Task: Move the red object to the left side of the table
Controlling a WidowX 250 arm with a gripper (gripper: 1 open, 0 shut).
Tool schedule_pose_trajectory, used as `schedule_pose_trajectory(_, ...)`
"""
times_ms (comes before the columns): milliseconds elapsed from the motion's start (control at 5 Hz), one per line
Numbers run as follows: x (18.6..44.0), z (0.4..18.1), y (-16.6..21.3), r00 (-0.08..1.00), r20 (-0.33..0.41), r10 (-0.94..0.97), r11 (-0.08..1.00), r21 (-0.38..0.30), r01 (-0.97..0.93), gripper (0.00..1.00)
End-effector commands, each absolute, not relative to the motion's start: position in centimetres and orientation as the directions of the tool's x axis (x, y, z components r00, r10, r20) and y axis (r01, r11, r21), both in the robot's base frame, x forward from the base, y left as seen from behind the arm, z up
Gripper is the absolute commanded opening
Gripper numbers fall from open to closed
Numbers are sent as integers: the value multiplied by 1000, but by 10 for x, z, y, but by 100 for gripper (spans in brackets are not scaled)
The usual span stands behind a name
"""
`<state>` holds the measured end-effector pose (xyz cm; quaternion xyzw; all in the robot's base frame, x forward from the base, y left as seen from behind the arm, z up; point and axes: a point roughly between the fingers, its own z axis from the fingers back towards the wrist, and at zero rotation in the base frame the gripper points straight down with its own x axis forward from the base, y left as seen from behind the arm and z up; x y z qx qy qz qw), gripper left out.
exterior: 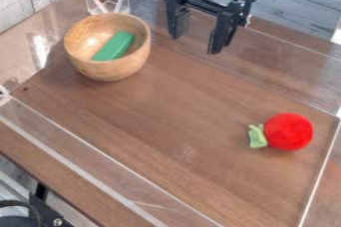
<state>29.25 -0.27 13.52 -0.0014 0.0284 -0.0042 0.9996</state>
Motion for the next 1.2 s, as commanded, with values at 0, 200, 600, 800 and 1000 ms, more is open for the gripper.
schedule_pose_trajectory(0, 296, 129, -33, 990, -59, -125, 992, -11, 125, 100)
schedule_pose_trajectory(200, 299, 115, -62, 969, -62, -240, 971, -18, 239, 100)
schedule_pose_trajectory(600, 294, 112, -154, 856, -47, -515, 857, -6, 515, 100)
schedule_pose_trajectory(800, 295, 105, -153, 833, -55, -550, 834, 15, 551, 100)
schedule_pose_trajectory(1000, 293, 95, -153, 801, -70, -594, 802, 24, 597, 100)
